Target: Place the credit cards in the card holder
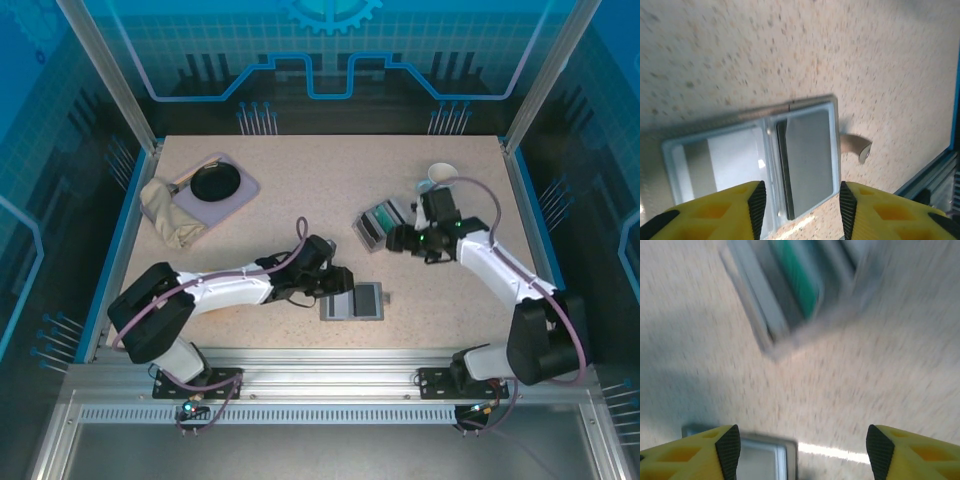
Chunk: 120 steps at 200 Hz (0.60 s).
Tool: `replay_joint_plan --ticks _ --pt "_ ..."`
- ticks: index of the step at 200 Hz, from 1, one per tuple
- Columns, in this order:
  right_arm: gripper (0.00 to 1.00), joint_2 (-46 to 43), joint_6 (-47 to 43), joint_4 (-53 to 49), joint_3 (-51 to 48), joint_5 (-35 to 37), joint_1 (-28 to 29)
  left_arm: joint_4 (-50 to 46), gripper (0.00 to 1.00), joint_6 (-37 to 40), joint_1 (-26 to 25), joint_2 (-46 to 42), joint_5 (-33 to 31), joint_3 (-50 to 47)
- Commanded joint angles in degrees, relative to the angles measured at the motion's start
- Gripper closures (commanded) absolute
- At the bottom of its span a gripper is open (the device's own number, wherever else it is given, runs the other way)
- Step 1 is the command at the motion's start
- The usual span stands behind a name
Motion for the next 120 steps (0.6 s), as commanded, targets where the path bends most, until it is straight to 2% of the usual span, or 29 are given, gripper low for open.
replay_joint_plan --ticks 1,52,89,120 --pt "0.29 6.6 -5.5 -1.7 6.3 2.8 -2.2 -0.9 0.52 1.5 2.9 -1.5 0.1 0.6" --pt "0.28 23.8 -10.2 -4.7 22.4 3.4 -4.0 0.5 0.48 0.8 7.2 -2.0 2.6 0.5" --pt "0.28 33.3 -14.5 -9.0 31.3 -10.1 -4.5 1.5 0.45 -0.4 8.4 -1.5 3.4 0.5" --pt "0.32 34.7 -16.6 -8.1 31.0 -22.6 -4.0 2.8 0.45 -1.2 9.8 0.0 5.3 0.8"
